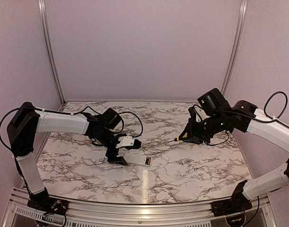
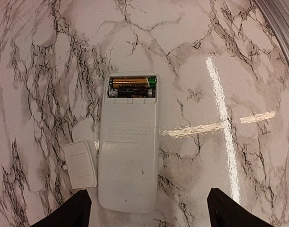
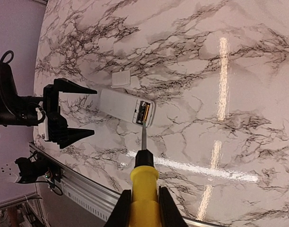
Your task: Unload the batteries from the remote control
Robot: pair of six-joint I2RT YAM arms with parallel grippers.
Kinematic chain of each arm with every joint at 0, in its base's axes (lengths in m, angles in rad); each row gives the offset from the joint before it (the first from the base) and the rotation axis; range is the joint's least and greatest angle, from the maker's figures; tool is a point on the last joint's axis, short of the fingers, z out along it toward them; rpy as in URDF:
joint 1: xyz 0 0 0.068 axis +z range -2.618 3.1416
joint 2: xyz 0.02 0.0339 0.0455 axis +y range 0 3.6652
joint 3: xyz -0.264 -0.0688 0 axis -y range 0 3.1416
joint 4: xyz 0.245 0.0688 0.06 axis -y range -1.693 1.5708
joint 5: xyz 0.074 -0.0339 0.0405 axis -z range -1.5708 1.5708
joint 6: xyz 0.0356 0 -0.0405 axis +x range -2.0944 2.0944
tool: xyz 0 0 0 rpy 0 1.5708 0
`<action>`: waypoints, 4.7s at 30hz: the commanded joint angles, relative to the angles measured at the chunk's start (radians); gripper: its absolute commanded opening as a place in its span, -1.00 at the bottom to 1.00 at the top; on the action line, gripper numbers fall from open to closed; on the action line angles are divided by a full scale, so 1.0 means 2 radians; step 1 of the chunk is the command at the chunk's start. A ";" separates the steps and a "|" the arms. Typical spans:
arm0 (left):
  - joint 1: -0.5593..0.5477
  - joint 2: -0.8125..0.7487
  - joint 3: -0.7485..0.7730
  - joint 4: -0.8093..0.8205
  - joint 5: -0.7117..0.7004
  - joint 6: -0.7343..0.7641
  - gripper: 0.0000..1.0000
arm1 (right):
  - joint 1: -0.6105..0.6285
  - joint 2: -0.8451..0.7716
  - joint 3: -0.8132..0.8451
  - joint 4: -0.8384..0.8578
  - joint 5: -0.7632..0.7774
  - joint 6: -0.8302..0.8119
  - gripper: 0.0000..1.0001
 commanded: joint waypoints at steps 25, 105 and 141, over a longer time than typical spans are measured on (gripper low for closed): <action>-0.009 0.100 0.061 -0.017 -0.015 0.003 0.39 | -0.019 0.035 0.041 -0.010 0.006 -0.011 -1.00; 0.192 -0.098 -0.149 0.496 -0.051 -0.714 0.98 | -0.021 0.094 0.068 -0.011 0.026 -0.090 -1.00; -0.066 -0.125 -0.327 0.421 0.005 -0.238 0.98 | -0.001 0.110 0.061 -0.022 -0.098 -0.097 -1.00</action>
